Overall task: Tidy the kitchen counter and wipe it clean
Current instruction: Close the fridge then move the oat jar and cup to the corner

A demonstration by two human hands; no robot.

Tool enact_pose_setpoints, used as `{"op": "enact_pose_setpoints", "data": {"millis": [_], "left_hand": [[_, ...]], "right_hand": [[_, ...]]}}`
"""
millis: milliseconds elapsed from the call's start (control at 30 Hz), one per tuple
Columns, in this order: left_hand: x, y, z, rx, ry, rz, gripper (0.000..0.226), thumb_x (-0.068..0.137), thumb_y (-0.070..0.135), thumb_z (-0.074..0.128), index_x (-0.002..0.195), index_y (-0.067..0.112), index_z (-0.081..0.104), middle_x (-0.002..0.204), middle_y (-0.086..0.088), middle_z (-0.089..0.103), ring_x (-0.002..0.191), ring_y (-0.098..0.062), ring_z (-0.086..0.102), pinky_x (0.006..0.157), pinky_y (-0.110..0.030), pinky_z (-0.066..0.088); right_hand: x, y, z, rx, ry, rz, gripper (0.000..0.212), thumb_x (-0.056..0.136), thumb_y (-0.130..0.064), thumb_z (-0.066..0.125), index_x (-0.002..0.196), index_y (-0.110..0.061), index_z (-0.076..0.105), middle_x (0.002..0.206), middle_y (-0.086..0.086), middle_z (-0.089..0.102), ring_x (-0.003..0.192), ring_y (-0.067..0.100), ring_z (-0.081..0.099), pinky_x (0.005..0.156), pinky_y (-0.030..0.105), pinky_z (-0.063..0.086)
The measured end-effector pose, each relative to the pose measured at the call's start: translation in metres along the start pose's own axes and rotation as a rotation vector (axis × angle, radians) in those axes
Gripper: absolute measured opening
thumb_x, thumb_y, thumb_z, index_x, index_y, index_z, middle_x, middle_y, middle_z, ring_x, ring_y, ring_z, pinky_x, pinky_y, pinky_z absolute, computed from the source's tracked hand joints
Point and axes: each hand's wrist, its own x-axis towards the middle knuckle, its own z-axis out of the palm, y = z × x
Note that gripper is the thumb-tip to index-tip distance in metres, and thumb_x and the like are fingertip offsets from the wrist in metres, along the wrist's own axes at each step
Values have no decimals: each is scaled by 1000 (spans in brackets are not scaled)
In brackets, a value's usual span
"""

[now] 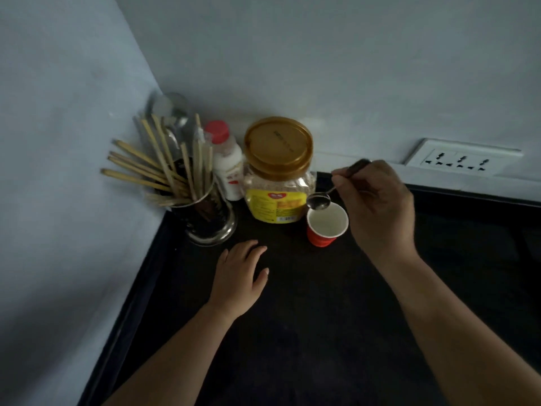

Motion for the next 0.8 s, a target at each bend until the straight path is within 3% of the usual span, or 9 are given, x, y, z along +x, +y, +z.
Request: {"op": "enact_pose_setpoints", "data": {"millis": [133, 233, 400, 500, 700, 800], "left_hand": [[-25, -27, -17, 12, 59, -60, 50, 84, 46, 44, 126, 20, 53, 131, -1, 54, 123, -18, 49, 97, -47, 44], [-39, -53, -23, 29, 108, -149, 57, 81, 51, 41, 125, 18, 55, 129, -4, 56, 121, -21, 52, 95, -44, 47], [-61, -81, -14, 14, 71, -201, 54, 84, 51, 33, 131, 30, 49, 144, -4, 44, 132, -23, 42, 102, -49, 40], [-69, -85, -6, 20, 54, -191, 50, 88, 48, 31, 135, 36, 41, 148, -3, 38, 136, -23, 36, 104, -50, 32], [-70, -90, 0, -20, 51, -202, 49, 91, 49, 28, 139, 39, 33, 153, 1, 28, 141, -16, 19, 109, -48, 20], [-72, -92, 2, -52, 55, -187, 48, 91, 49, 29, 139, 40, 32, 155, 4, 23, 142, -15, 15, 112, -46, 16]], "right_hand": [[20, -42, 30, 116, -102, -50, 10, 84, -15, 65, 88, -24, 62, 83, -1, 65, 77, 11, 64, 67, 26, 53], [32, -69, 65, 210, -193, -36, 5, 83, -18, 66, 84, -22, 65, 79, -3, 67, 73, 12, 65, 66, 30, 54], [43, -92, 120, 263, -197, -45, 9, 83, -16, 67, 91, -12, 68, 82, 1, 70, 72, 7, 65, 66, 18, 51], [34, -85, 148, 173, -213, -101, 6, 83, -13, 66, 85, -7, 68, 79, 5, 67, 72, 7, 61, 62, 11, 46], [9, -48, 170, -113, -366, -119, 12, 83, -20, 67, 88, -10, 69, 80, 2, 68, 69, 11, 60, 62, 26, 51], [-1, -42, 172, -150, -356, -77, 12, 79, -21, 70, 85, -11, 68, 75, -6, 64, 63, 1, 52, 59, 10, 41]]}}
